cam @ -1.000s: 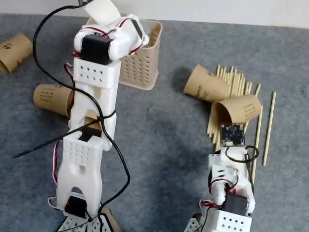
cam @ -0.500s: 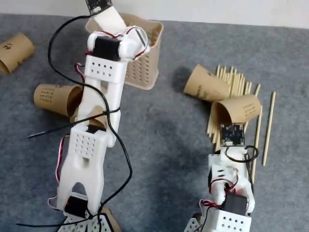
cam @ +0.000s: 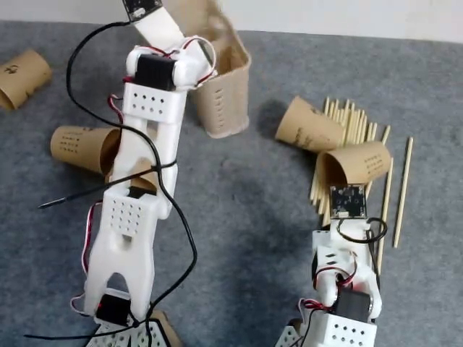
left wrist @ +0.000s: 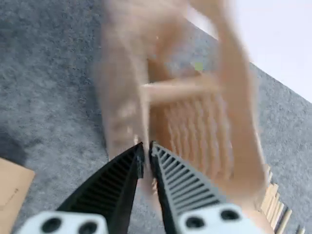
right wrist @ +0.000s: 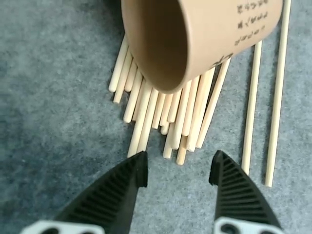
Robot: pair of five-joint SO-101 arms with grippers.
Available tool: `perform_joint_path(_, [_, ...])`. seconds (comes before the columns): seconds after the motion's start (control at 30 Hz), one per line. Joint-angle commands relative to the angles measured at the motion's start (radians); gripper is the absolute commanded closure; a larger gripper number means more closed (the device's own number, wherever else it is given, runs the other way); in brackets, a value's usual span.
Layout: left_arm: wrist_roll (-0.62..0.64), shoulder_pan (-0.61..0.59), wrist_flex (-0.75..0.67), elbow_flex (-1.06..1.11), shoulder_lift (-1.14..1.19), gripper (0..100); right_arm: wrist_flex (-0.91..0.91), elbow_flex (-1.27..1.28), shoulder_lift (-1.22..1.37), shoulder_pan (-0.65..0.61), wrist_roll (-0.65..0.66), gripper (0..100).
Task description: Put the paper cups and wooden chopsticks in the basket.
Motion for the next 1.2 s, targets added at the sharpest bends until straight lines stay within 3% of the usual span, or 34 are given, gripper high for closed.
perform_joint_path(0.0, [0.005, 0.016, 0.040, 0.001, 0.010, 99, -0.018, 0.067, -0.008, -0.008, 0.011, 77.9])
perform_joint_path(0.43, [-0.137, -0.081, 0.133, -0.062, -0.119, 99, -0.018, 0.067, -0.008, -0.008, 0.011, 77.9])
perform_joint_path(0.57, [-0.241, -0.088, 0.133, 0.116, -0.255, 99, -0.018, 0.067, -0.008, -0.008, 0.011, 77.9])
perform_joint_path(0.73, [-0.439, -0.070, 0.132, 0.392, -0.421, 99, -0.051, 0.067, -0.008, -0.008, 0.009, 77.9])
perform_joint_path(0.97, [-0.720, -0.071, 0.133, 0.621, -0.665, 99, -0.051, 0.067, -0.008, -0.008, 0.008, 77.9])
perform_joint_path(1.17, [-0.733, -0.065, 0.135, 0.843, -0.794, 99, -0.051, 0.067, -0.008, -0.008, 0.008, 77.9])
